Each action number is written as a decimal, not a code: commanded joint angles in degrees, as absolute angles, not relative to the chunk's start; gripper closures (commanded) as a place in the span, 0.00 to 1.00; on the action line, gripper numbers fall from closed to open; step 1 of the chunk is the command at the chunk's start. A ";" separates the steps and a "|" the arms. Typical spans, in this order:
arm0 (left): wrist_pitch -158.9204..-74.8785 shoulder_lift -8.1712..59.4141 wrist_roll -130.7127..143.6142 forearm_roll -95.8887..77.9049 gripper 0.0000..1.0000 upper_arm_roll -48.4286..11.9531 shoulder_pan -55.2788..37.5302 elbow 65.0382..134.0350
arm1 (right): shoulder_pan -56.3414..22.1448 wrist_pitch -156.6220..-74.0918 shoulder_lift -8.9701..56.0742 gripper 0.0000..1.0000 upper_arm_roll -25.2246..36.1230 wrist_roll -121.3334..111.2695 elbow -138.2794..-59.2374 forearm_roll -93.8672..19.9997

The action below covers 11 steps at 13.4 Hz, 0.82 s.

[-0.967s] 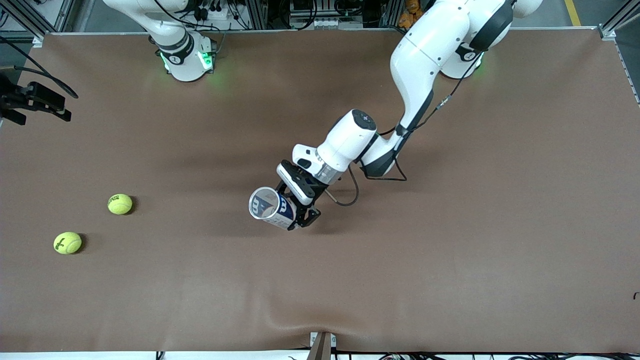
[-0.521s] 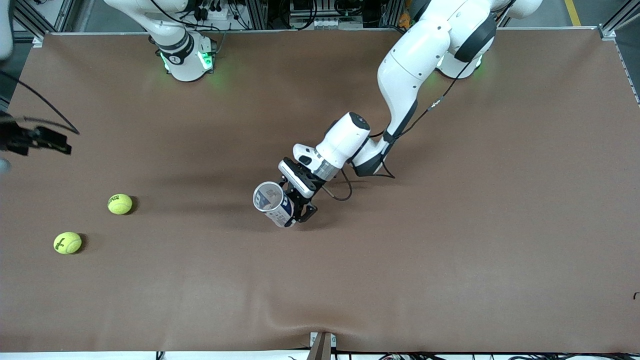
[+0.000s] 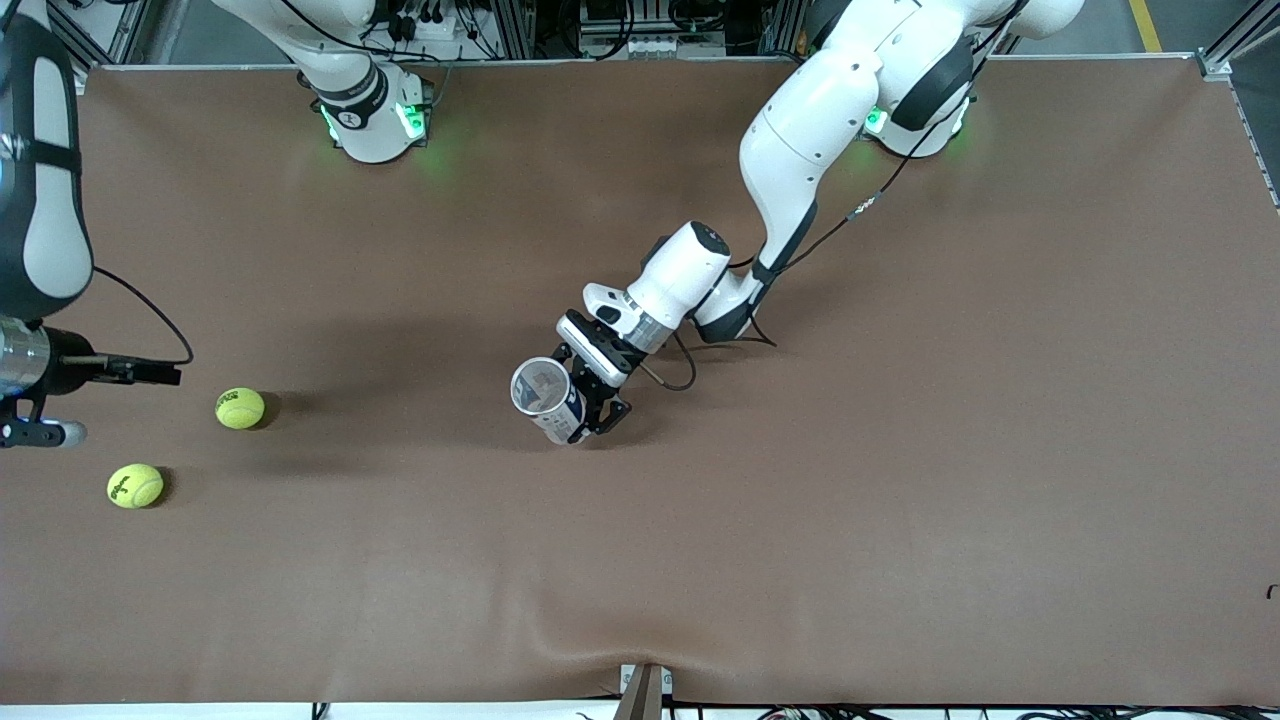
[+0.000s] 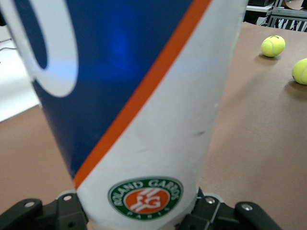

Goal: Insert tennis ball vertically with right arm
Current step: 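Grasp the nearer tennis ball with the right gripper while the left holds the can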

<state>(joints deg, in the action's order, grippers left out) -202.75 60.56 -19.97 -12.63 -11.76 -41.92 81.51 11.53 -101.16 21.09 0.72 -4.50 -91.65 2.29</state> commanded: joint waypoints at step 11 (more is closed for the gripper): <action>-203.82 61.70 -19.78 -20.39 0.24 -11.07 -46.75 84.89 | 15.65 -119.78 31.73 0.00 -0.44 3.94 -100.54 1.94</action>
<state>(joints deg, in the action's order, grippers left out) -202.75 61.55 -19.97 -19.26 -11.72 -45.16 83.71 14.72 -117.48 31.54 0.69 1.45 -98.78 2.19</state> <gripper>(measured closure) 0.242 0.000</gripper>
